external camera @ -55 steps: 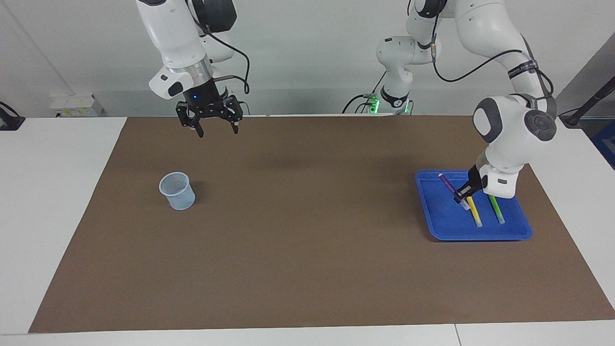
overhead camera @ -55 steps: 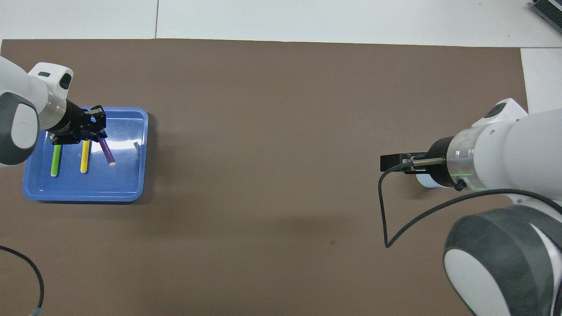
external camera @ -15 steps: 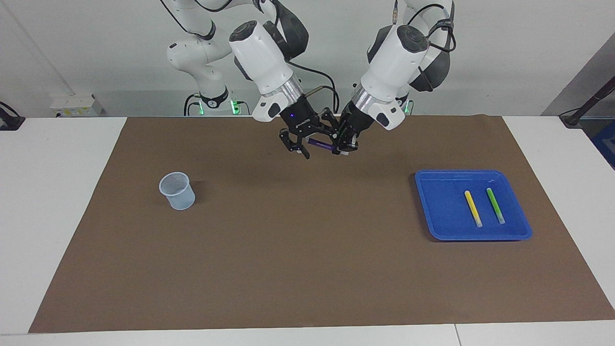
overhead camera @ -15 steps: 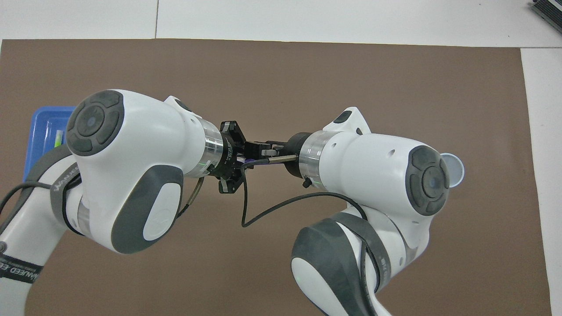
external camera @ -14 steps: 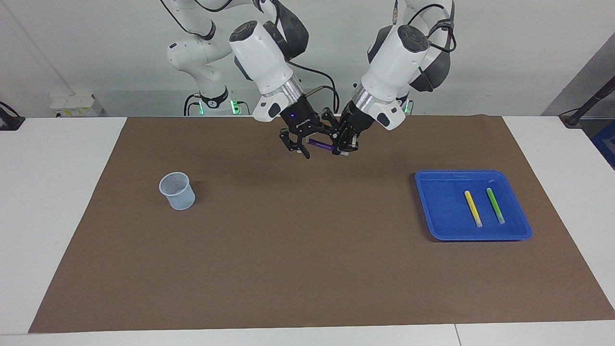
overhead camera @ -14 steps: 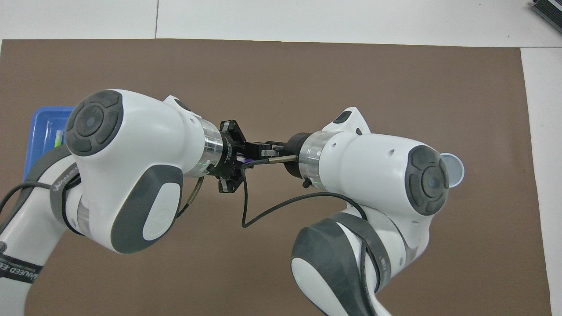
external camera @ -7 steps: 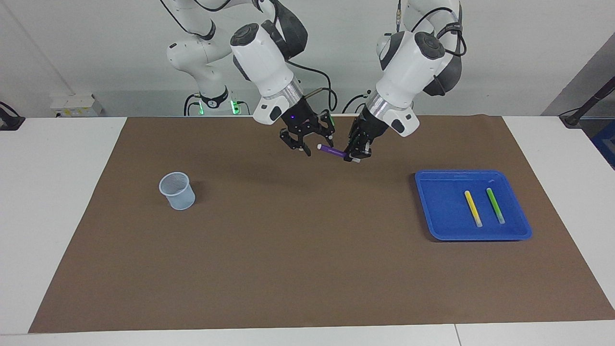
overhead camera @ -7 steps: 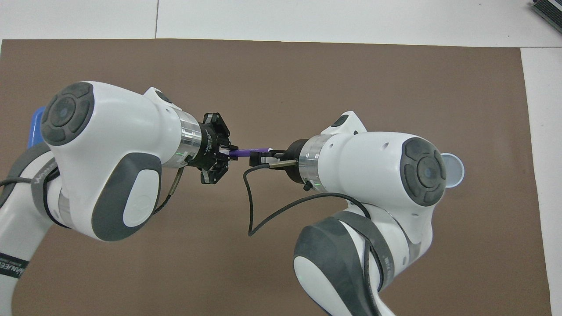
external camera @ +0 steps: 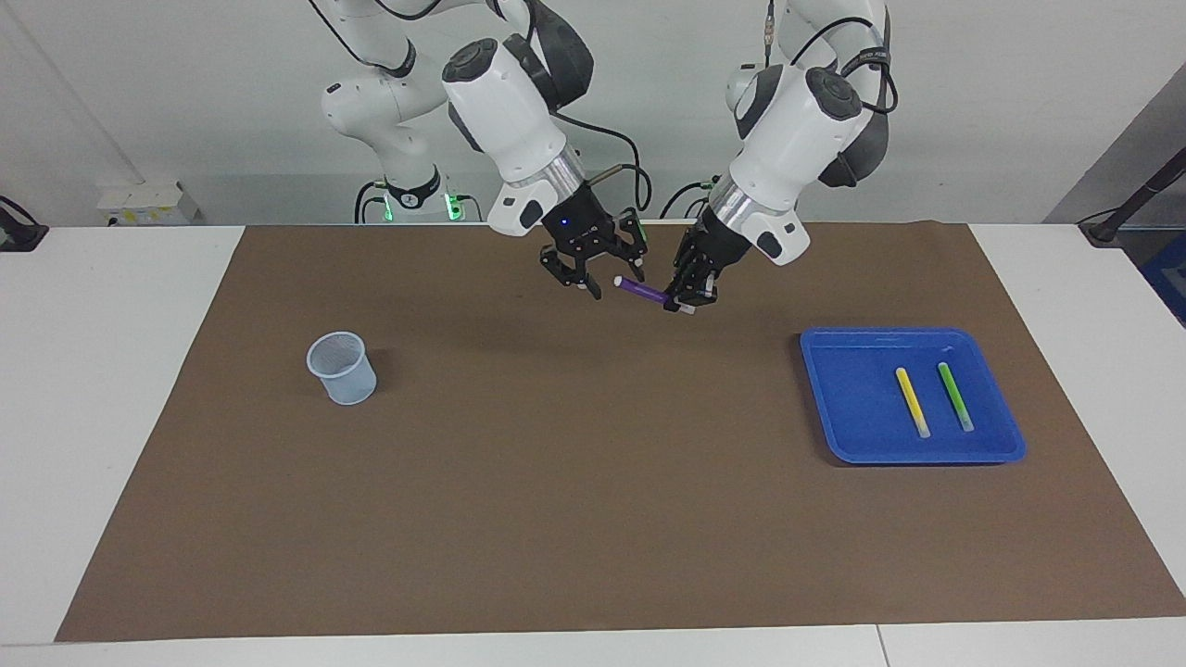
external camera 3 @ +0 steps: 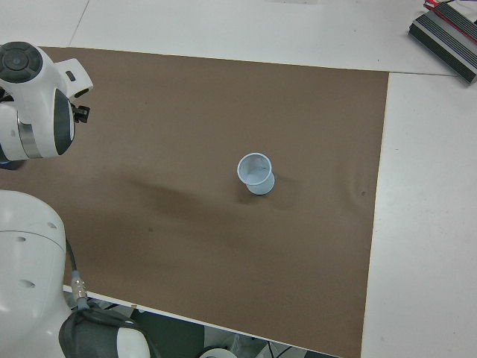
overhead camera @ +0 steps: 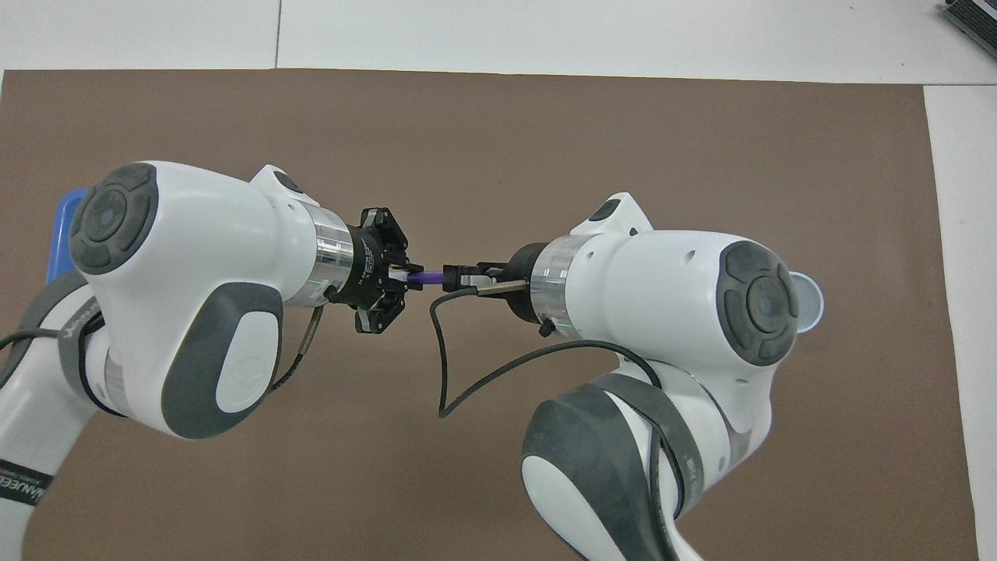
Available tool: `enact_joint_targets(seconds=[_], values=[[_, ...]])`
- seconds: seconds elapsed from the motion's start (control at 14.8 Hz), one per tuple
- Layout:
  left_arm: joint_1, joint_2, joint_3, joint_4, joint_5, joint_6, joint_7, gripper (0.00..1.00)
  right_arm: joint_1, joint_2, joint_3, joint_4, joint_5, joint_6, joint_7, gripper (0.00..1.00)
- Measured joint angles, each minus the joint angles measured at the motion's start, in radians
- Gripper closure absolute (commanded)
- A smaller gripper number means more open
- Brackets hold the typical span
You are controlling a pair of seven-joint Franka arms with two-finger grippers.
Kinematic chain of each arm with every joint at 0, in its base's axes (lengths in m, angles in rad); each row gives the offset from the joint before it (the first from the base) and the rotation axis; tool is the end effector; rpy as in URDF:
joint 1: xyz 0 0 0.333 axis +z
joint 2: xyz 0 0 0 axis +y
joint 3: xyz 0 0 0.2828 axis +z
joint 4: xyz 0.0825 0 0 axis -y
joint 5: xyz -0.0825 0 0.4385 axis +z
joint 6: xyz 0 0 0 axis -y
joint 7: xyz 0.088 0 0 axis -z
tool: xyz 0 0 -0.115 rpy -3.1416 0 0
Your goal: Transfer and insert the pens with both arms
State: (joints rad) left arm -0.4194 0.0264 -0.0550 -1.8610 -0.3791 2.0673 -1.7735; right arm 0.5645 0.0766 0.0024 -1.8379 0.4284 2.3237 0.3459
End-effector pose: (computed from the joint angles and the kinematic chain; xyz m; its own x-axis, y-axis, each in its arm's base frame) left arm 0.5601 -0.3120 0.4621 0.1245 0.9185 -0.3753 0.9918 -0.1048 0.0725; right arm 0.5614 0.3690 0.4701 0.9807 -0.0581 0.1869 0.0403 -0.8746 -0.4833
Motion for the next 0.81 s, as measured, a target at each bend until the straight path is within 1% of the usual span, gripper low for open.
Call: enact_joint_targets(seconds=[0.2, 0.47, 0.61, 0.81], values=[[-0.001, 0.0, -0.001, -0.001, 0.0, 0.001, 0.001, 1.0, 0.0, 0.0, 0.0, 0.001, 0.0, 0.0, 0.0, 0.69], [-0.005, 0.0, -0.002, -0.005, -0.001, 0.007, 0.002, 1.0, 0.001, 0.0, 0.002, 0.007, 0.0, 0.0, 0.0, 0.72], [-0.005, 0.0, -0.002, -0.006, -0.001, 0.007, 0.002, 1.0, 0.001, 0.0, 0.001, 0.007, 0.0, 0.0, 0.0, 0.91], [-0.006, 0.001, -0.002, -0.01, -0.007, 0.02, 0.008, 1.0, 0.001, -0.002, 0.001, 0.01, 0.001, 0.0, 0.0, 0.97]])
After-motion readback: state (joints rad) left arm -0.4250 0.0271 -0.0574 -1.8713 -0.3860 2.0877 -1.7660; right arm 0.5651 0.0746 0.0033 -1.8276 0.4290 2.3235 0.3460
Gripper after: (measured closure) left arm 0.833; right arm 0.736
